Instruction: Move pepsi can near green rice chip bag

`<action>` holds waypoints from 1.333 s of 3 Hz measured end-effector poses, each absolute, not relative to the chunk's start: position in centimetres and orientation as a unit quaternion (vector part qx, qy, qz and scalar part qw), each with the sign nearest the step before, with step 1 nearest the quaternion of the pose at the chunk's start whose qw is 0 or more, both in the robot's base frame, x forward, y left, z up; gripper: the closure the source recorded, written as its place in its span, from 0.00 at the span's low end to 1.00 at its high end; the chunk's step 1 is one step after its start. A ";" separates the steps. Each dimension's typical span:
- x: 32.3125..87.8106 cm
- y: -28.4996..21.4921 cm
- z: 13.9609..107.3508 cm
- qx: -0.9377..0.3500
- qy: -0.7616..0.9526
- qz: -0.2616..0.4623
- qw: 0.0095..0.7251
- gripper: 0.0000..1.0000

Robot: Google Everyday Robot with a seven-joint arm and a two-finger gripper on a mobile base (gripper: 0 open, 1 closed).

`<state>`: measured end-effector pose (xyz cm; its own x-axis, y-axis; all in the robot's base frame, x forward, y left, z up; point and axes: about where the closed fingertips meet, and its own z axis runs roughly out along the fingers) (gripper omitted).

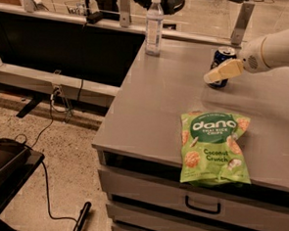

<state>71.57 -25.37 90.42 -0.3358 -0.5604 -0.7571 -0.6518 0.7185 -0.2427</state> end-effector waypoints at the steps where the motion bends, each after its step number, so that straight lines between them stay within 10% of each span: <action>1: 72.4 -24.3 90.1 -0.355 0.818 0.077 0.447 0.00; 4: 73.9 -23.6 89.8 -0.339 0.811 0.118 0.462 0.65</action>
Offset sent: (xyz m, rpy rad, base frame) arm 0.0234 0.0210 0.0004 0.1381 0.0024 -0.0178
